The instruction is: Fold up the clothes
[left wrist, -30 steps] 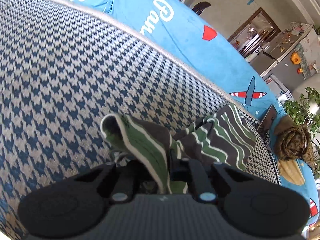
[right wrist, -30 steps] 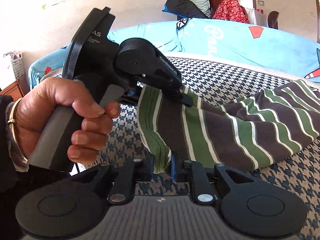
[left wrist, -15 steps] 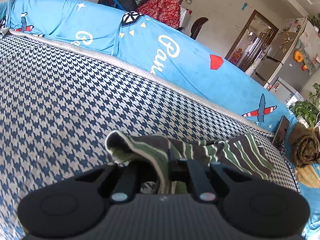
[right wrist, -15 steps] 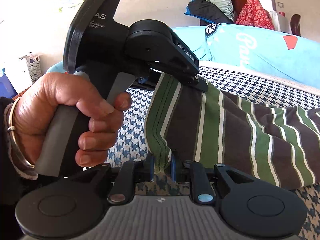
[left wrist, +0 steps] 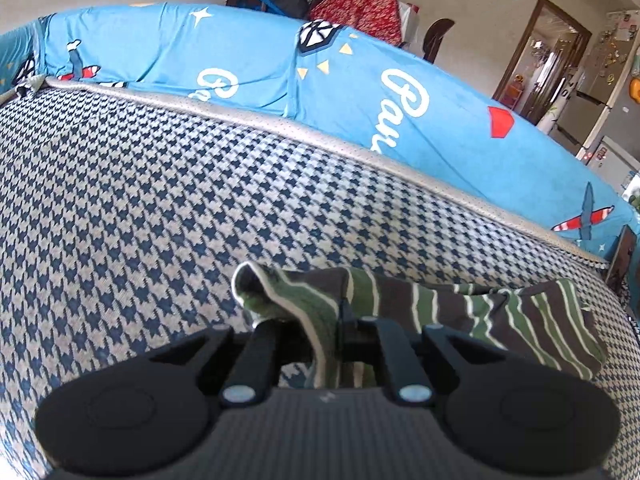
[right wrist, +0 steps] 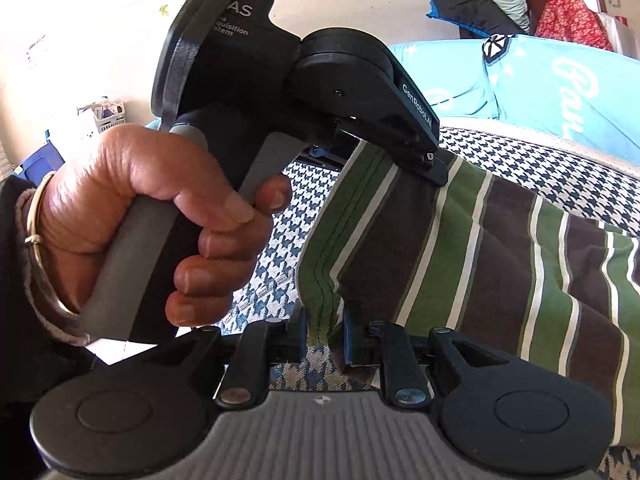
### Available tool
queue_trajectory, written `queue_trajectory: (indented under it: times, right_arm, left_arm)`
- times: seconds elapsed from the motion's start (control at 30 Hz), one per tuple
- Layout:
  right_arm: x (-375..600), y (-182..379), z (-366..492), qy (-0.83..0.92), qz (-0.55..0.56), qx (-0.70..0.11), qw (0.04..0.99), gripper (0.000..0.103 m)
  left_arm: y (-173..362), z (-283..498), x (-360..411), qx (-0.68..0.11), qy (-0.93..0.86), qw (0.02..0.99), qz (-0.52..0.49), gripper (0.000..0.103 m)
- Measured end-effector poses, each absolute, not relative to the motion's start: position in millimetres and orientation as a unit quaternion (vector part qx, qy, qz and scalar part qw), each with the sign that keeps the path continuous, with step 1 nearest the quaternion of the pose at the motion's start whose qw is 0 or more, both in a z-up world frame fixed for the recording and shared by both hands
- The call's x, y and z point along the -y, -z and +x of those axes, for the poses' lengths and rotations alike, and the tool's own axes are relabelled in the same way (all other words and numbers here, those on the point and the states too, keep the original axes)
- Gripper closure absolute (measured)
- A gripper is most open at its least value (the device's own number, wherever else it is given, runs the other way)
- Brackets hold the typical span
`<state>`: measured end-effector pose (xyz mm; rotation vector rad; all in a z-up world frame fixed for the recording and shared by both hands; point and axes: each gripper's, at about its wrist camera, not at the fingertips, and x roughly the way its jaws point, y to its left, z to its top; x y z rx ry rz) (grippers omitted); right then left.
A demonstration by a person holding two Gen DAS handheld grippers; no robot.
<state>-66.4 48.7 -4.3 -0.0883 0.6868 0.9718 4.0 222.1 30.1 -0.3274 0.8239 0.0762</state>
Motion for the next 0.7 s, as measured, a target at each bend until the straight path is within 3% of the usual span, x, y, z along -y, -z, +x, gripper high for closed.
queue_trajectory:
  times: [0.03,0.17,0.33,0.7]
  right_arm:
    - [-49.6,6.6,-65.3,-0.457,-0.048,-0.327,0.826,0.082]
    - [-46.0,7.6,-65.9,-0.452,-0.071,-0.336,0.823,0.077]
    - [-25.5,-4.1,-68.0,-0.455,-0.093,-0.312,0.829,0.068]
    - [23.7,-27.5,-28.1,-0.383,-0.079,-0.303,0.869,0.06]
  left_arm:
    - [-25.4,6.2,-225.1,-0.409,-0.057,0.898,-0.153,0.087]
    - [-10.5,6.1,-239.3,-0.434,-0.167,0.878,-0.112,0.054]
    - [-17.4,-7.7,-261.3,-0.404,-0.191,0.879,-0.165,0.031]
    - [-20.4,-4.8,-238.7,-0.399,-0.13,0.884,-0.204,0.023]
